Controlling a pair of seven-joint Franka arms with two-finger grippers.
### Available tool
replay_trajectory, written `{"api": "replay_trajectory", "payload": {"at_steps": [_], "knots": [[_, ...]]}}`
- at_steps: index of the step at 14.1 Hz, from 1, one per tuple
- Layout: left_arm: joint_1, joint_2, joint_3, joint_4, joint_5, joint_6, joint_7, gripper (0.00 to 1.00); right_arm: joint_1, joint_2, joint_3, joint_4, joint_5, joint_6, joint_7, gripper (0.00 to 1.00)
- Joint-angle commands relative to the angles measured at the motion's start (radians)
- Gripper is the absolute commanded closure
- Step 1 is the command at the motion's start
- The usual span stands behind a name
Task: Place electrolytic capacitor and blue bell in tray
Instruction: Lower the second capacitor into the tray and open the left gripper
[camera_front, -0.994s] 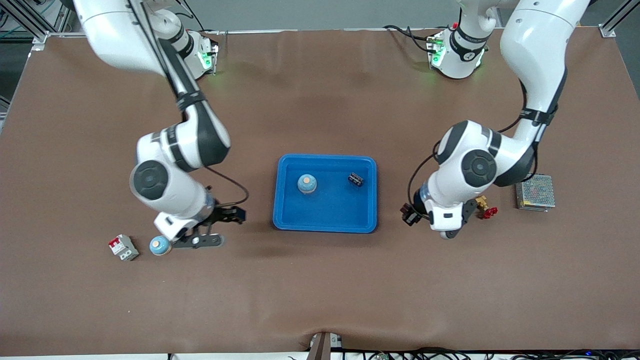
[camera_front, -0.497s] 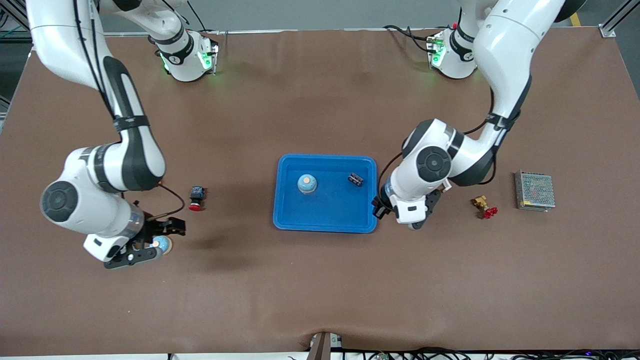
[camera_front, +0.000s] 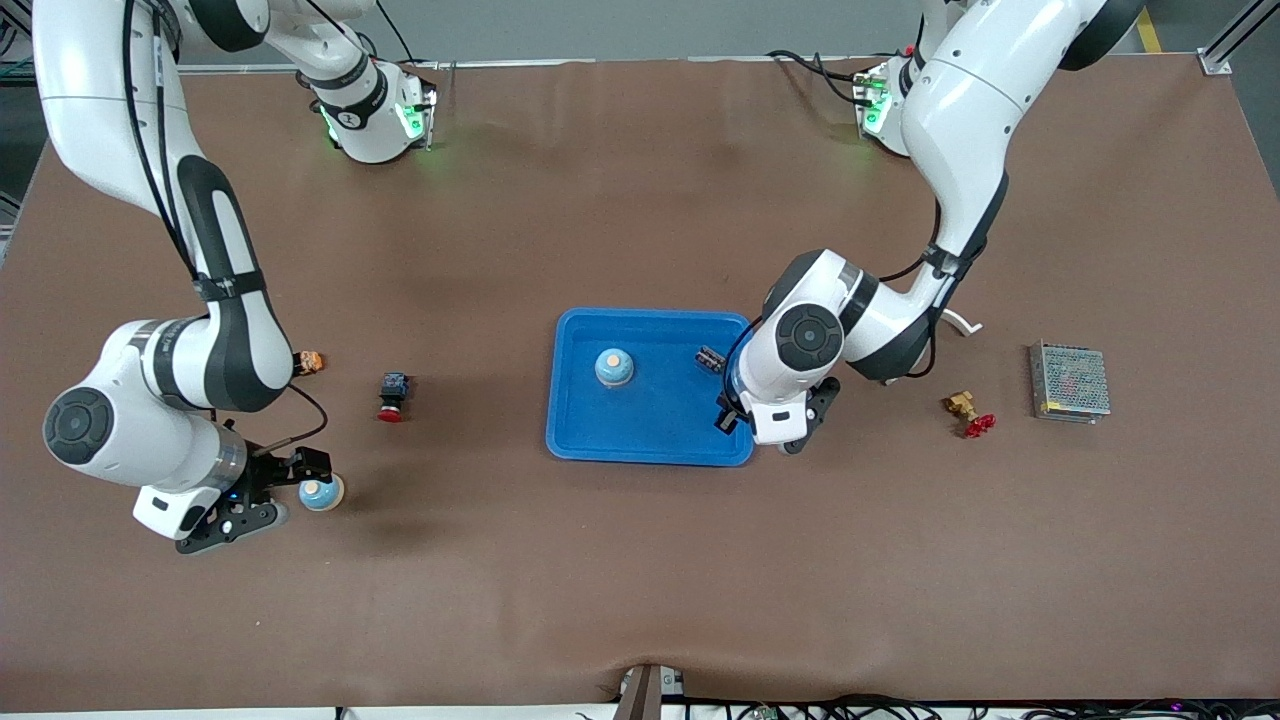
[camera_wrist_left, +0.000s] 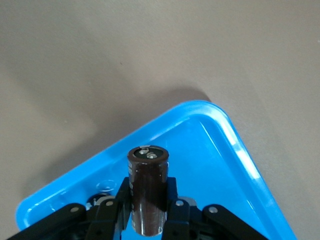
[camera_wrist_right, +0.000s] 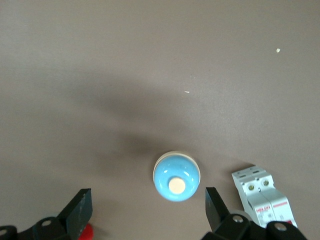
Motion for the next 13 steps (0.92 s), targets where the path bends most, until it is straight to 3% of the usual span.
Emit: {"api": "replay_trajectory", "payload": {"at_steps": [1,8,9,10,11,13], "knots": [[-0.041,0.066,0.015,0.084,0.018,0.013,-0.052,1.0,-0.03,0.043,0.018,0.007,-0.01,0.059,-0.036,0.0],[-0.106,0.138,0.067,0.096,0.018,0.082,-0.054,1.0,-0.064,0.098,0.018,0.007,-0.01,0.134,-0.151,0.0],[-0.098,0.137,0.067,0.096,0.018,0.082,-0.044,0.64,-0.064,0.102,0.018,0.007,-0.01,0.139,-0.159,0.0],[-0.103,0.135,0.067,0.096,0.02,0.082,-0.044,0.1,-0.064,0.104,0.018,0.004,-0.01,0.14,-0.161,0.0],[-0.104,0.131,0.069,0.096,0.02,0.082,-0.046,0.0,-0.062,0.104,0.018,-0.003,-0.008,0.14,-0.161,0.0],[-0.095,0.103,0.072,0.107,0.02,0.071,-0.047,0.0,-0.062,0.104,0.02,-0.019,-0.008,0.14,-0.161,0.0]]}}
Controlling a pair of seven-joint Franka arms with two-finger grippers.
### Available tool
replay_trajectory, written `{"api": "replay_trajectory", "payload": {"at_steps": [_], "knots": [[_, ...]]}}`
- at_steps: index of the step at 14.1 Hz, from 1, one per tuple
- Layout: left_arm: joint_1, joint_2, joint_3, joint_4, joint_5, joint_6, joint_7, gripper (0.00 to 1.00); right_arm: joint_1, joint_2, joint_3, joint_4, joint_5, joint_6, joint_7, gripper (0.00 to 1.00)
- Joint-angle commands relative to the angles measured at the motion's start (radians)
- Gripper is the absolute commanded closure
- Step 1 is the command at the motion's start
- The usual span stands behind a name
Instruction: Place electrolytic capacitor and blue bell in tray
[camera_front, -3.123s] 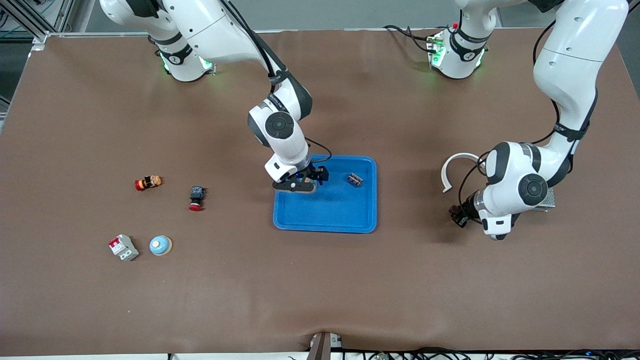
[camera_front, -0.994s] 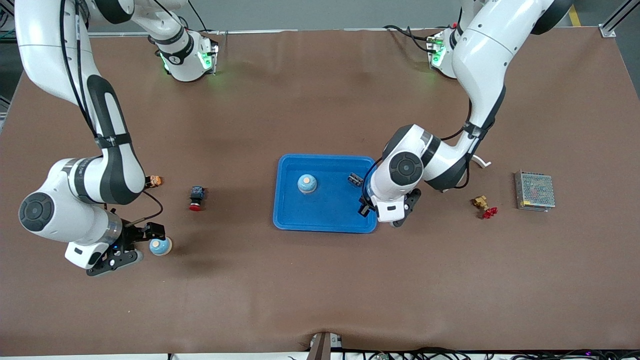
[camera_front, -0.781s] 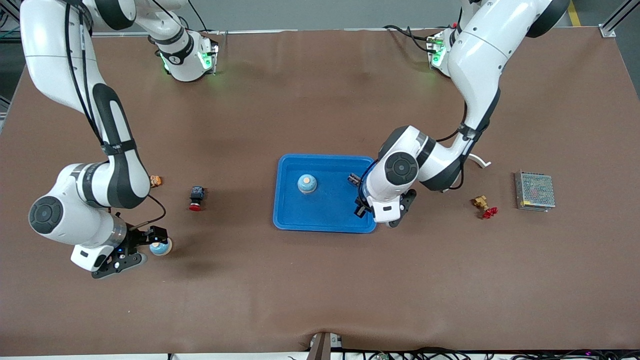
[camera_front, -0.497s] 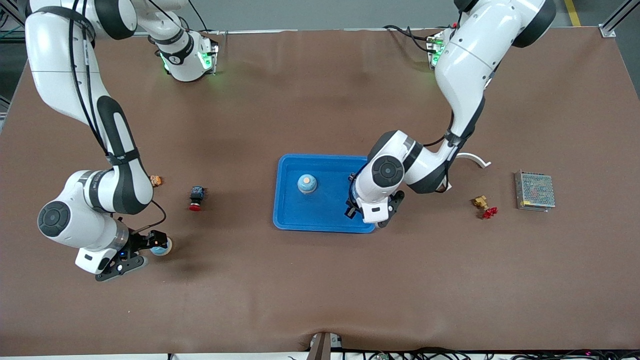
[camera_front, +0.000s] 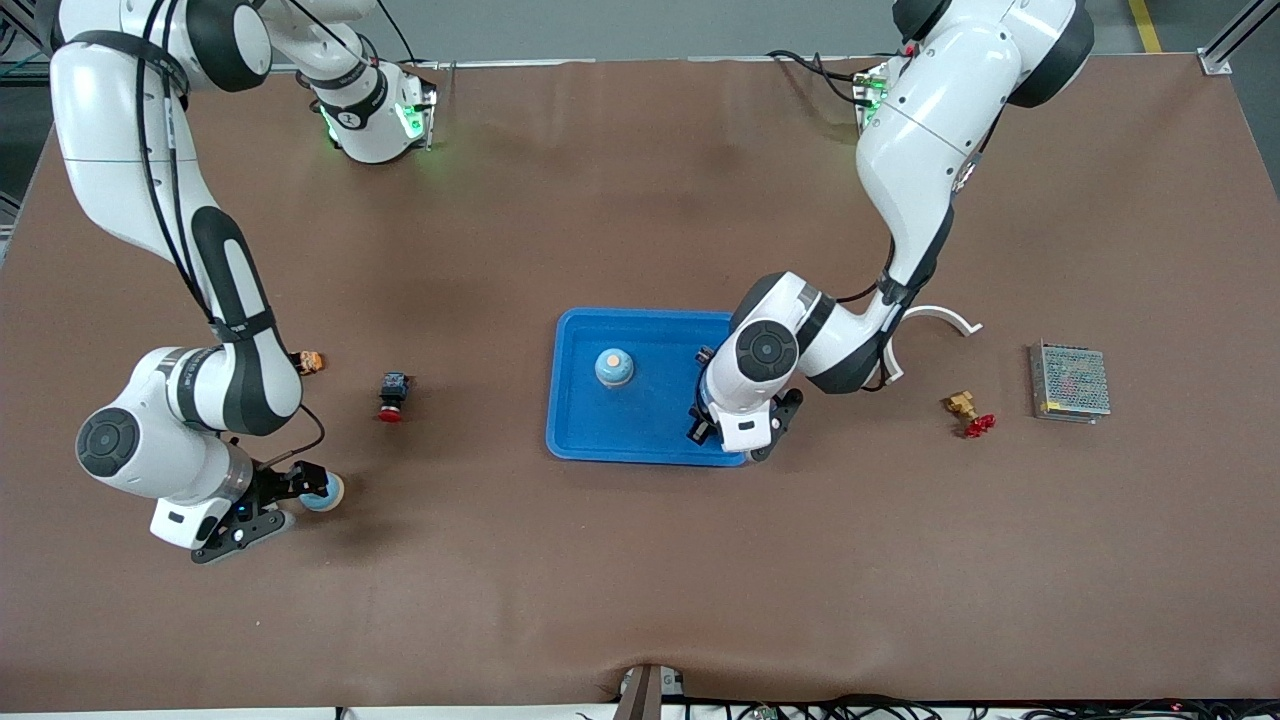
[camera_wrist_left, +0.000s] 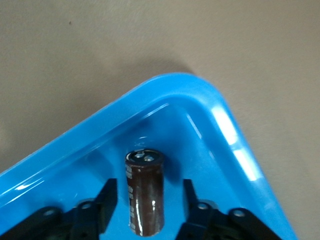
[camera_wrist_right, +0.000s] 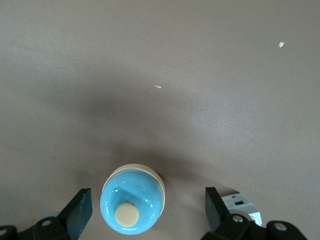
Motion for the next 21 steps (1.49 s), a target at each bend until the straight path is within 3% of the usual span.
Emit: {"api": "replay_trajectory", "payload": {"at_steps": [1,7,21], "knots": [[-0.001,-0.04,0.011,0.022,0.021,-0.018,-0.009,0.0,-0.015,0.002,0.018,-0.02,-0.005,0.011,-0.014,0.0],[0.027,-0.171,0.032,0.023,0.107,-0.15,0.063,0.0,-0.004,0.002,0.018,-0.071,-0.003,0.06,-0.014,0.0],[0.307,-0.51,0.022,0.02,0.069,-0.578,0.814,0.0,-0.003,0.005,0.021,-0.094,-0.003,0.105,-0.014,0.0]]}}
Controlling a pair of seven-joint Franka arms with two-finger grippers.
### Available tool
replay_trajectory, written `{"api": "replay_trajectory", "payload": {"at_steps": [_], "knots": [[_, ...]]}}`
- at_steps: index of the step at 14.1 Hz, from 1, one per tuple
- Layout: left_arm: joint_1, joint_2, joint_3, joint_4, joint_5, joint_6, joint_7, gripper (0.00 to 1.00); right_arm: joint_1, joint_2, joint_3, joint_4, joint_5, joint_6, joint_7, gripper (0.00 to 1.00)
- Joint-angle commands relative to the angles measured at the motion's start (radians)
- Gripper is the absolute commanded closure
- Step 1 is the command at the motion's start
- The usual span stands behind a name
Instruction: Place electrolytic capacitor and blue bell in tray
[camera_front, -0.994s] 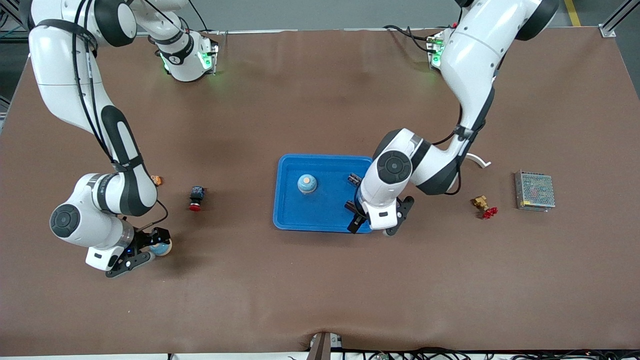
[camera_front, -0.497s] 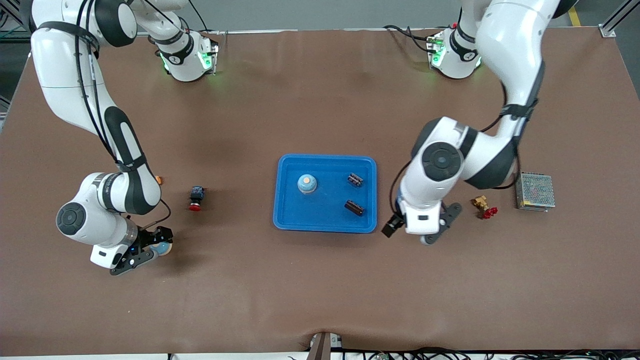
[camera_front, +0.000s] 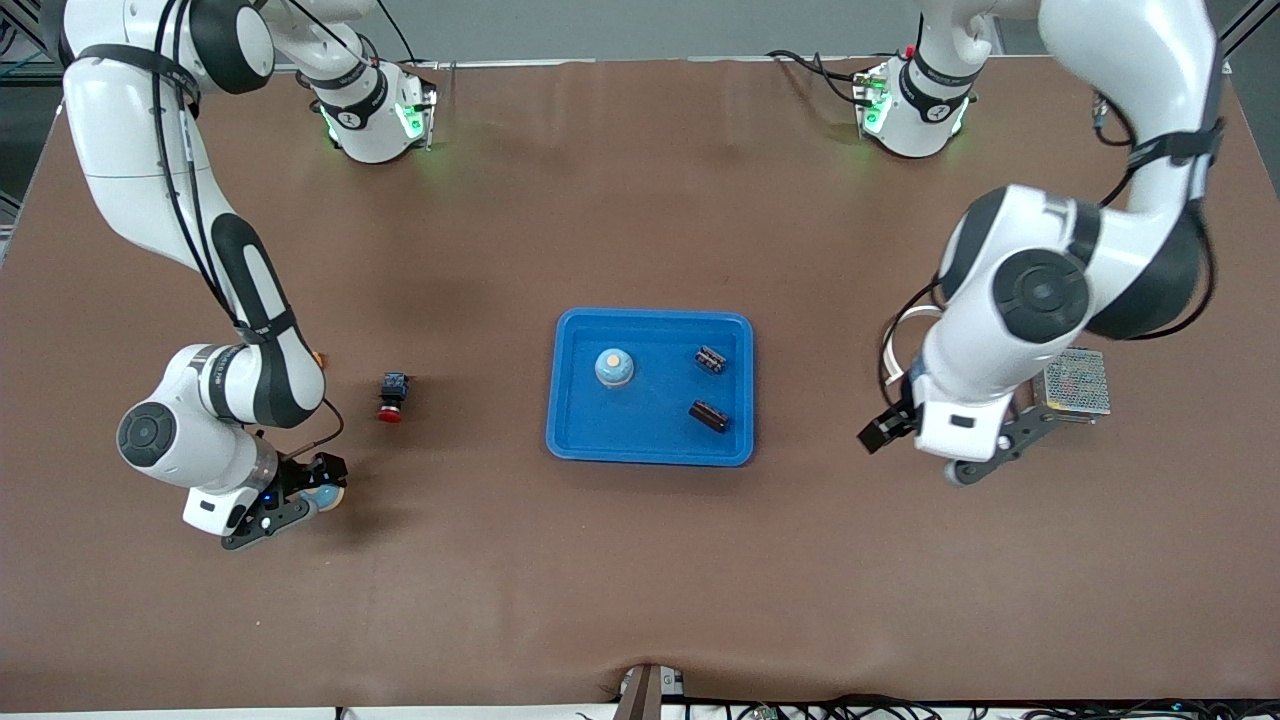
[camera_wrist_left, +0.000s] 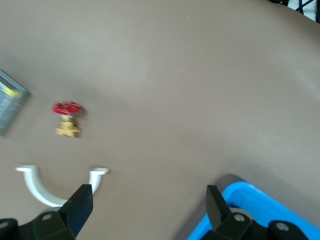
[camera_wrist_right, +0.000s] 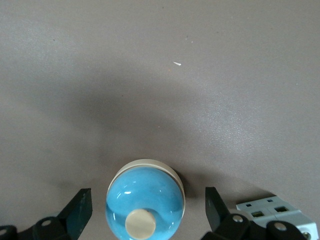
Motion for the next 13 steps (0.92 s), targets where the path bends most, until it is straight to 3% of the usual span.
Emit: {"api": "replay_trajectory", "payload": {"at_steps": [1,6,10,13], "knots": [[0.065,-0.103,-0.01,-0.022,-0.041,-0.097,0.186,0.0,-0.005,-0.002,0.007,-0.011,-0.003,0.014,-0.012,0.0],[0.188,-0.227,-0.011,-0.022,-0.101,-0.257,0.473,0.0,-0.003,0.002,0.007,-0.031,-0.003,0.052,-0.012,0.0],[0.15,-0.331,0.105,-0.041,-0.127,-0.332,0.609,0.0,-0.003,0.002,0.007,-0.032,-0.003,0.053,-0.012,0.0],[0.153,-0.353,0.146,-0.038,-0.129,-0.331,0.689,0.0,-0.005,0.002,0.007,-0.032,-0.003,0.053,-0.012,0.0]]}}
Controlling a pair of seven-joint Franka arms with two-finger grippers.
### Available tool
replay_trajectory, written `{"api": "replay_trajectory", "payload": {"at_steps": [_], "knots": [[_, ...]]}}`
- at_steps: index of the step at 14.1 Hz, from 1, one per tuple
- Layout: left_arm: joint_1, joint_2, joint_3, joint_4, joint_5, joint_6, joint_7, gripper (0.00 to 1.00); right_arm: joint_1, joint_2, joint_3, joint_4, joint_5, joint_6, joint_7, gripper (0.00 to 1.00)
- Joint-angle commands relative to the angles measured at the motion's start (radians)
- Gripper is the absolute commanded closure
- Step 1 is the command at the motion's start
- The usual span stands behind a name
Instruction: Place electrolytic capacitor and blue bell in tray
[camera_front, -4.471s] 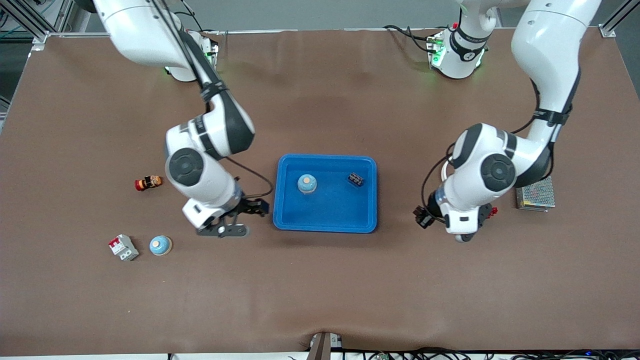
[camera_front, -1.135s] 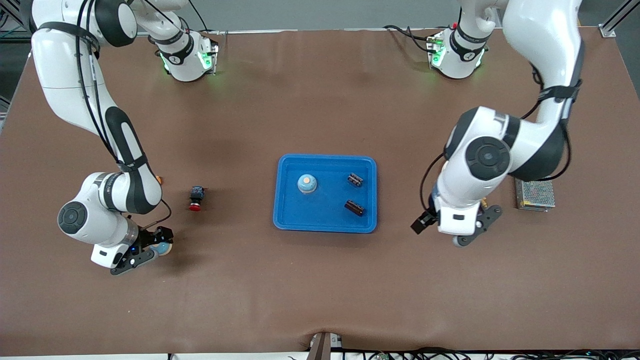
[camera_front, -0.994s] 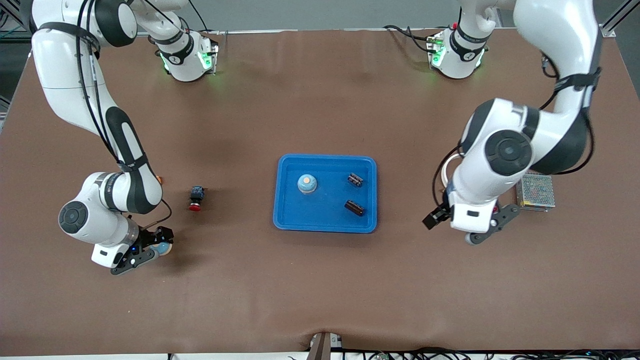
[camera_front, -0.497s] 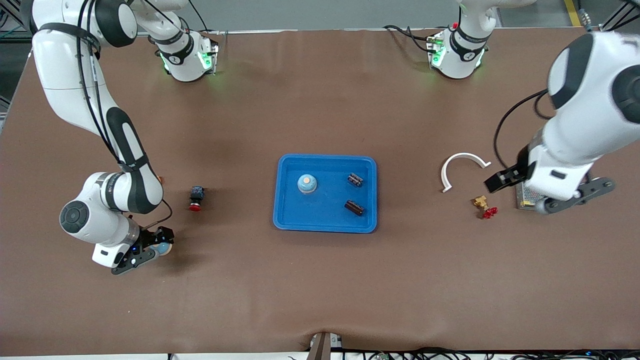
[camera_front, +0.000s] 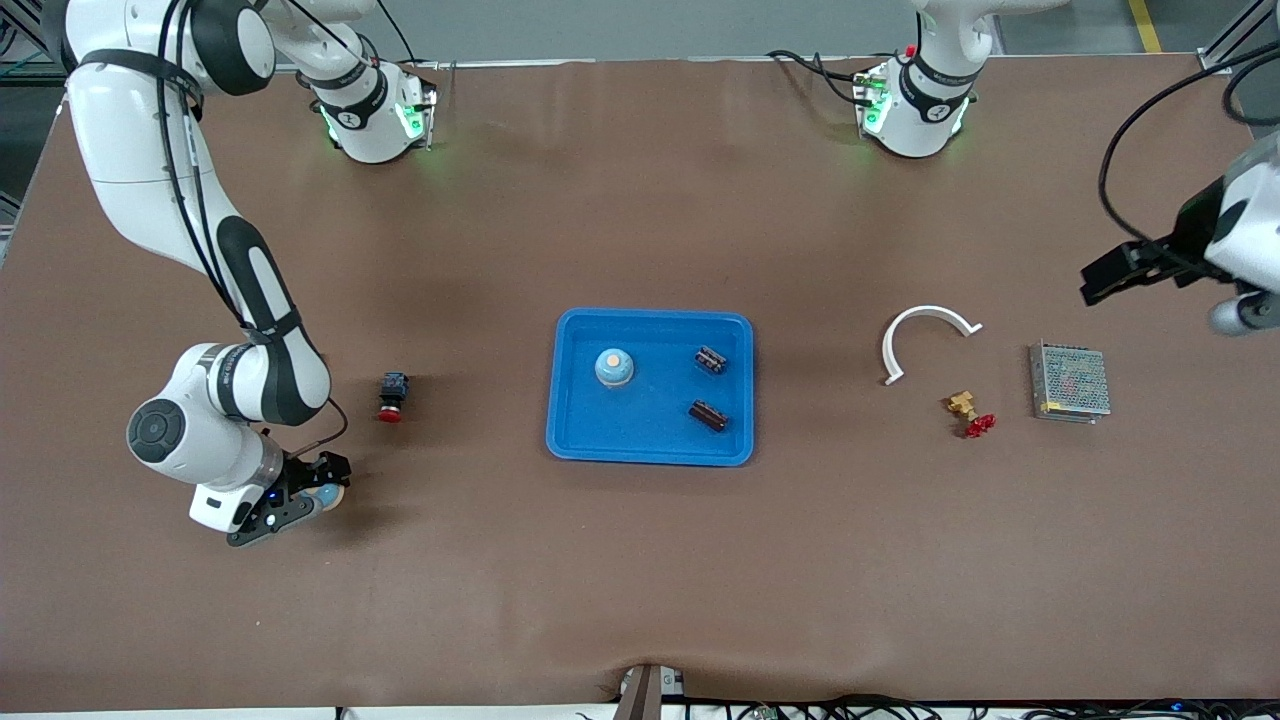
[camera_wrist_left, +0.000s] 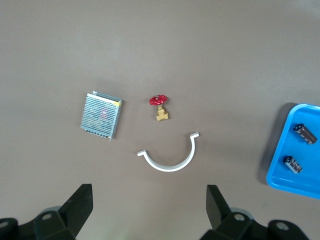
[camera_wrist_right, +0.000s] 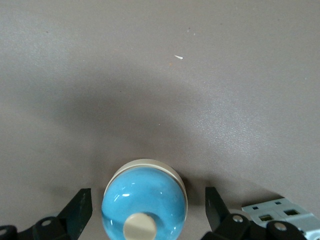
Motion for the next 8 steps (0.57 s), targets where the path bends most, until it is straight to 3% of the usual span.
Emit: {"api": "replay_trajectory", "payload": {"at_steps": [1,4,6,8], "knots": [[-0.011,-0.024,0.042,-0.024,-0.021,0.008,0.042,0.0,-0.005,-0.003,0.006,-0.007,-0.003,0.01,-0.011,0.0],[-0.003,-0.048,0.047,-0.027,-0.024,0.004,0.056,0.0,-0.005,-0.001,0.006,-0.007,-0.003,0.013,-0.011,0.0],[0.007,-0.065,0.091,-0.03,-0.146,-0.045,0.129,0.0,-0.005,0.0,0.006,-0.007,0.0,0.015,-0.011,0.0],[0.001,-0.082,0.128,-0.052,-0.175,-0.054,0.178,0.0,-0.005,0.002,0.006,-0.006,0.002,0.016,-0.011,0.1]]}}
